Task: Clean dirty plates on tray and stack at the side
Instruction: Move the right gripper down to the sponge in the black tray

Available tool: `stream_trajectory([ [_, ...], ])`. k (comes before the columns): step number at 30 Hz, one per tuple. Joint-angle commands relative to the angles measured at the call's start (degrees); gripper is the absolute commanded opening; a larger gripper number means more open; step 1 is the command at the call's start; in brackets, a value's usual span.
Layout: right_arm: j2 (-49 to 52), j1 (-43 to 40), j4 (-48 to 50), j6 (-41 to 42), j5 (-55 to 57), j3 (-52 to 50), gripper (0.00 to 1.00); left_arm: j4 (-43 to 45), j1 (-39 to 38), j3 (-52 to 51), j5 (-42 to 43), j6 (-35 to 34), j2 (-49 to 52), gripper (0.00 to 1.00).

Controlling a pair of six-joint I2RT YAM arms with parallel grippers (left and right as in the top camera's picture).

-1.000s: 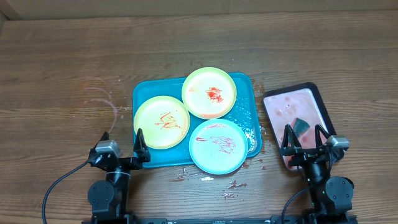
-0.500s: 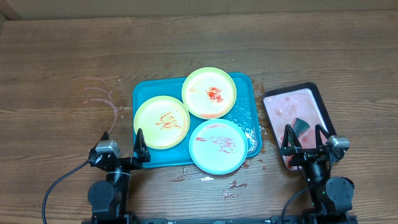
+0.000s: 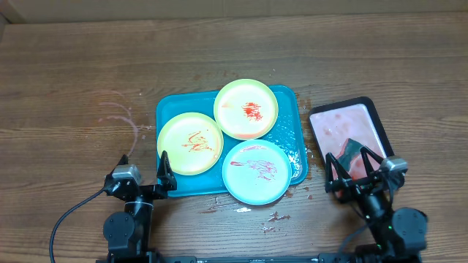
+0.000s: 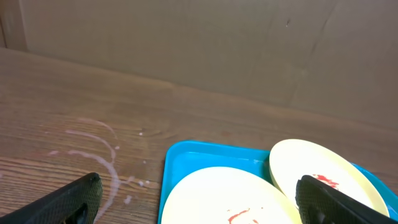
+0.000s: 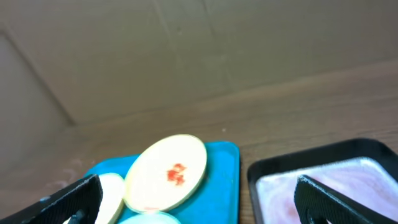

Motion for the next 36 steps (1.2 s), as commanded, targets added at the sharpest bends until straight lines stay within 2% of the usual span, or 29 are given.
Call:
stream_trajectory([
  [1,5.6,-0.1,-4.1,-2.9,-1.6,9.2,1.00,-0.1,-0.4,-0.2,-0.2,1.2,-0.5,0.99],
  [8,28.7,-0.1,-19.8,-3.5,-4.9,29.4,1.00,-0.1,-0.4,-0.2,-0.2,1.2,-0.5,1.00],
  [16,58.4,-0.1,-47.0,-3.5,-10.0,53.6,1.00,-0.1,-0.4,-0.2,-0.2,1.2,-0.5,1.00],
  [19,67.9,-0.1,-55.0,-3.5,-9.2,57.9,1.00,-0.1,-0.4,-0.2,-0.2,1.2,-0.5,1.00],
  [22,75.0,-0.1,-58.9,-3.5,-6.7,58.3,1.00,-0.1,-0.4,-0.2,-0.2,1.2,-0.5,1.00],
  [26,80.9,0.0,-61.1,-3.7,-5.3,58.3,1.00,-0.1,-0.4,-0.2,-0.2,1.2,-0.5,1.00],
  [33,81.5,0.0,-62.2,-4.2,-5.2,58.3,1.00,0.7,-0.4,-0.2,-0.2,1.1,-0.5,0.99],
  [36,81.5,0.0,-62.3,-5.5,-5.3,58.3,1.00,3.2,-0.4,-0.2,5.8,-0.1,-0.5,0.99],
])
